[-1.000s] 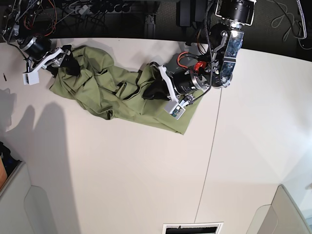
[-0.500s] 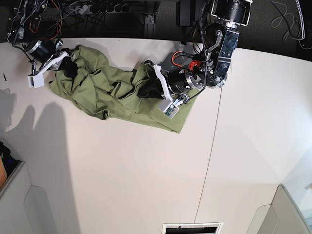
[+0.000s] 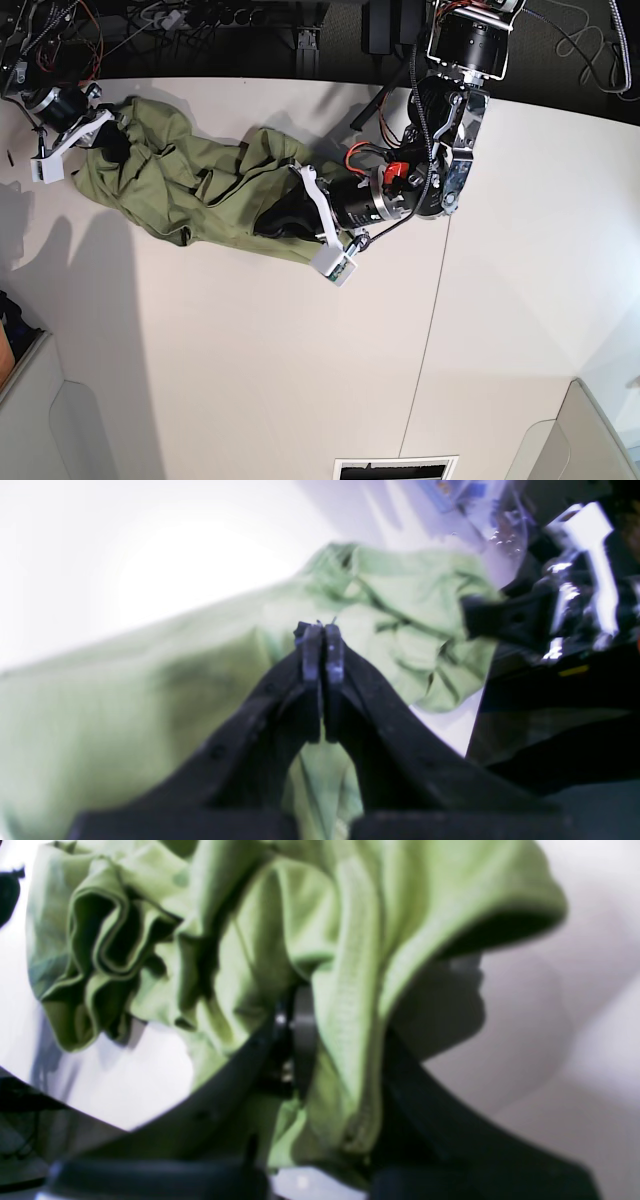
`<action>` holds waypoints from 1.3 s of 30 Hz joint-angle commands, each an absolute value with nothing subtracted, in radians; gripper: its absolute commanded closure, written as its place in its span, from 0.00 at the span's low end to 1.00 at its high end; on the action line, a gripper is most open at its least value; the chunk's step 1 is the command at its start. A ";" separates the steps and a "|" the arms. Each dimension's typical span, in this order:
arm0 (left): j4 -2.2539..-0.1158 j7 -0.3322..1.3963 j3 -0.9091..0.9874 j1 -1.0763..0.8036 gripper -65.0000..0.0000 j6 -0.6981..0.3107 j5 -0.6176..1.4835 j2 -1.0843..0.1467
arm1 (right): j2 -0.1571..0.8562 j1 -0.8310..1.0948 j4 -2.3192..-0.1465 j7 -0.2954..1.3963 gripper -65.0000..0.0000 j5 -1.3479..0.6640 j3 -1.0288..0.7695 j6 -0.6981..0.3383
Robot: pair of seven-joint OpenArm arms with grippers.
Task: Layout the t-shirt on the table in an organized manner, then fold the t-shirt properly
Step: 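Push the strip end with the right gripper toward the left gripper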
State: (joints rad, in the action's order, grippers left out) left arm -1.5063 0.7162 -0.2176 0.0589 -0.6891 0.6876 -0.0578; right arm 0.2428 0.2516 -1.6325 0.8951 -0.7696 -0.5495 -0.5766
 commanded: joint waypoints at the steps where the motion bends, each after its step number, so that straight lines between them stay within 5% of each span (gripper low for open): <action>1: -1.532 0.712 -0.216 0.084 1.00 -0.698 0.706 -0.062 | 0.258 0.244 -1.652 0.879 1.00 -0.785 -0.556 -0.580; 14: -1.518 0.683 0.081 0.077 1.00 -0.698 0.647 -0.196 | 0.385 0.233 -1.652 0.876 1.00 -0.791 -0.557 -0.580; 22: -1.390 0.581 -0.061 0.078 1.00 -0.698 0.535 -0.196 | 0.382 0.206 -1.652 0.886 1.00 -0.797 -0.557 -0.580; 39: -1.388 0.644 -0.223 0.048 1.00 -0.698 0.533 -0.094 | 0.331 0.205 -1.863 0.910 1.00 -0.850 -0.516 -0.591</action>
State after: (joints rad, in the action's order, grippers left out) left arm -1.3724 0.6544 -0.2226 0.0330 -0.6888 0.5209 -0.0952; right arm 0.3191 0.2134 -1.8462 0.9272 -0.8291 -0.5121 -0.5808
